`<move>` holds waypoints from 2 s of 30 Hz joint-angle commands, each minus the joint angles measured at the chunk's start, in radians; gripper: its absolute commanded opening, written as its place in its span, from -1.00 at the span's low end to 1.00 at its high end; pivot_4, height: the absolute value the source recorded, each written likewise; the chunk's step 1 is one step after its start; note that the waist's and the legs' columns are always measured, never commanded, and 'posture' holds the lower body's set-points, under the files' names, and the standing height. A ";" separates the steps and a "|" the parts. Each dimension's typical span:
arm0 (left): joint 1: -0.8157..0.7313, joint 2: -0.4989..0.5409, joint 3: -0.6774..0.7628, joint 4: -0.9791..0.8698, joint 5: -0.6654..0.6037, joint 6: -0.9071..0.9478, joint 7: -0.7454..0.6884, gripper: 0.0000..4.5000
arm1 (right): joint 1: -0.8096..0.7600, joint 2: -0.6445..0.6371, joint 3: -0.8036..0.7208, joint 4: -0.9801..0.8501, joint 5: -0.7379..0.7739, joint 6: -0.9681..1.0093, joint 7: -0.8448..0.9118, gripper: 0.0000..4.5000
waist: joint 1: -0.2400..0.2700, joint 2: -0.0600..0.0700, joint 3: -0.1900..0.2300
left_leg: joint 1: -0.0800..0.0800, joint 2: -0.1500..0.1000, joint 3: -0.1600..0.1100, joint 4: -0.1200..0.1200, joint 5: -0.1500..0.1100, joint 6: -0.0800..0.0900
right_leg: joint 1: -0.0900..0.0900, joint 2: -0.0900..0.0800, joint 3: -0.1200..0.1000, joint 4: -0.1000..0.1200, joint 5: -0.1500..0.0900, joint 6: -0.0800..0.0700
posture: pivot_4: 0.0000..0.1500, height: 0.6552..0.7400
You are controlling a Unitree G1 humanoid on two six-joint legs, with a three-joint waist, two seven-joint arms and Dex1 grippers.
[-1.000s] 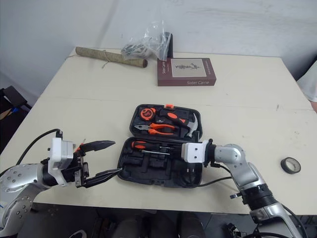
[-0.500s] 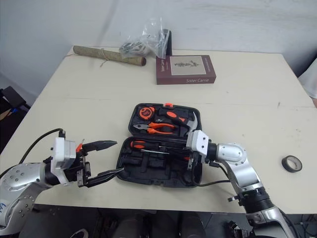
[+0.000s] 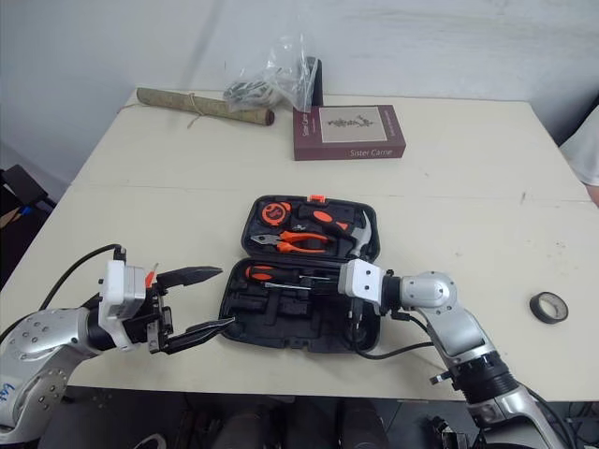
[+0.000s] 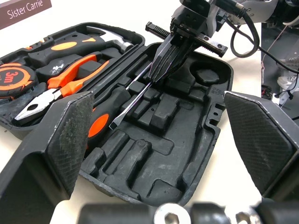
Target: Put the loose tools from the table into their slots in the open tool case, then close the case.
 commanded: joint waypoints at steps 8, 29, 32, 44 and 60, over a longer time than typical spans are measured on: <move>0.009 0.005 0.013 -0.015 0.002 -0.016 -0.005 1.00 | 0.021 -0.020 0.095 -0.014 -0.101 0.335 -0.058 -0.97 | -0.001 -0.004 -0.006 | 0.002 0.000 0.000 0.000 -0.001 -0.001 | 0.001 -0.001 0.001 0.000 0.000 -0.001 | 1.00 1.00; 0.236 0.147 0.746 0.654 0.099 -0.217 -0.028 1.00 | 0.430 -0.329 -0.816 0.211 0.235 -0.116 0.187 0.98 | 0.004 0.002 0.004 | -0.016 0.000 0.001 -0.001 0.000 0.003 | -0.014 0.000 -0.002 0.001 0.000 -0.001 | 1.00 1.00; 0.250 0.192 0.817 0.864 0.130 -0.297 -0.022 1.00 | 0.485 -0.356 -0.879 0.391 0.211 -0.198 0.173 0.98 | 0.002 -0.002 0.006 | -0.013 -0.002 0.004 0.001 -0.002 0.006 | -0.012 -0.002 0.000 -0.002 0.001 0.001 | 1.00 1.00; 0.305 0.184 0.818 0.892 0.110 -0.358 -0.071 1.00 | 0.405 -0.286 -0.852 0.453 0.349 -0.222 0.212 0.98 | -0.007 0.001 0.008 | -0.013 -0.002 0.005 -0.003 -0.005 -0.001 | -0.018 -0.004 0.003 0.000 0.000 0.000 | 1.00 1.00; 0.421 -0.057 0.520 -0.238 -0.234 0.473 0.619 1.00 | 0.194 -0.071 -0.442 -0.040 0.461 -0.082 0.321 0.98 | 0.009 0.006 0.011 | -0.013 -0.005 0.003 -0.001 -0.001 0.004 | -0.016 -0.007 0.003 0.003 0.001 0.001 | 1.00 1.00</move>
